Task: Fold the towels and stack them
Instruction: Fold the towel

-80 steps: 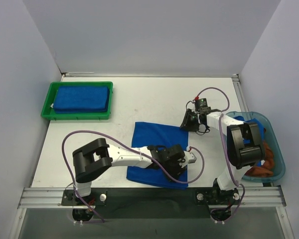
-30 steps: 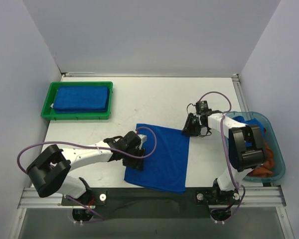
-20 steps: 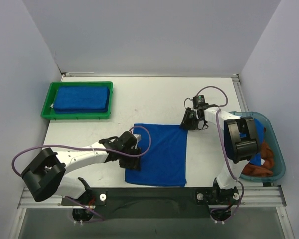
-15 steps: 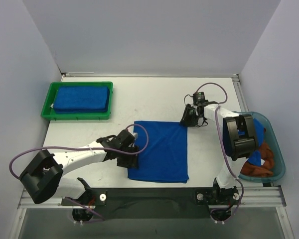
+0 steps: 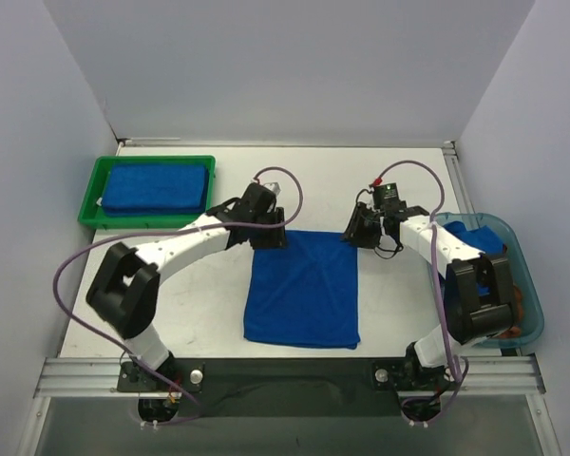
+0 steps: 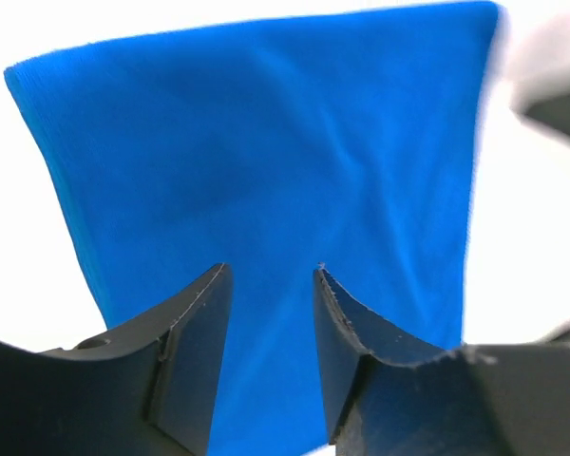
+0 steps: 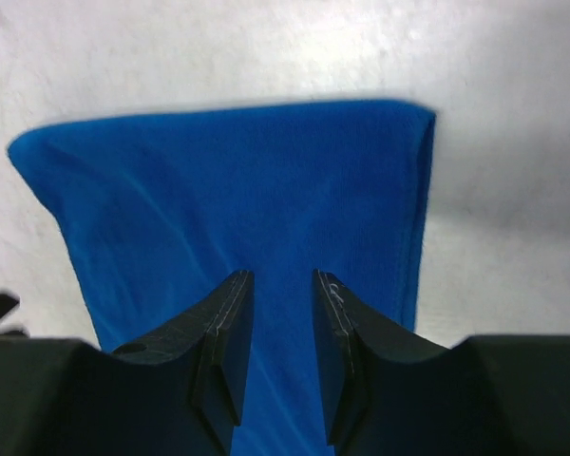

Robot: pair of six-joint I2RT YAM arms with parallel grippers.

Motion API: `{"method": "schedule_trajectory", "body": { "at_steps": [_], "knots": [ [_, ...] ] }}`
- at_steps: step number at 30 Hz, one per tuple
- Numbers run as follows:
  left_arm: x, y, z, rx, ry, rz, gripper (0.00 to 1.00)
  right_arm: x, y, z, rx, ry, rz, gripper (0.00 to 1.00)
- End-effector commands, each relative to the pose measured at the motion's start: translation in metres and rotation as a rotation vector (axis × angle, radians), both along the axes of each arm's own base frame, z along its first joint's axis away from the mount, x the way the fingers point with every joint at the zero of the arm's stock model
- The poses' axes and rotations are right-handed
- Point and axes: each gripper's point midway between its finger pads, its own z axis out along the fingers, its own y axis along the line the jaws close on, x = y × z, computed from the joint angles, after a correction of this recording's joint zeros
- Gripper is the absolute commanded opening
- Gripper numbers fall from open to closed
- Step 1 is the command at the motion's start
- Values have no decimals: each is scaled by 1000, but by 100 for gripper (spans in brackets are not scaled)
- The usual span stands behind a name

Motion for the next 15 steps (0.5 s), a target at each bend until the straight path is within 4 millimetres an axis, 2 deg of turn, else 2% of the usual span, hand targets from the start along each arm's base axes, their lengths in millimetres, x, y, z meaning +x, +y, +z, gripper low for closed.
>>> {"method": "schedule_trajectory", "body": {
  "at_steps": [1,2,5,11,15],
  "knots": [
    [24,0,-25,40,24,13,50,-34,-4,-20,9,107,-21,31],
    [26,3,-41,63,53,22,49,-36,-6,-23,4,112,-18,31],
    [29,18,-66,96,106,70,48,-43,-14,-37,-19,150,-31,31],
    [25,42,-86,132,131,120,47,-41,-16,-46,-36,173,-26,31],
    [26,53,-96,147,152,157,48,-43,-25,-67,-78,229,-39,30]
  ]
}}
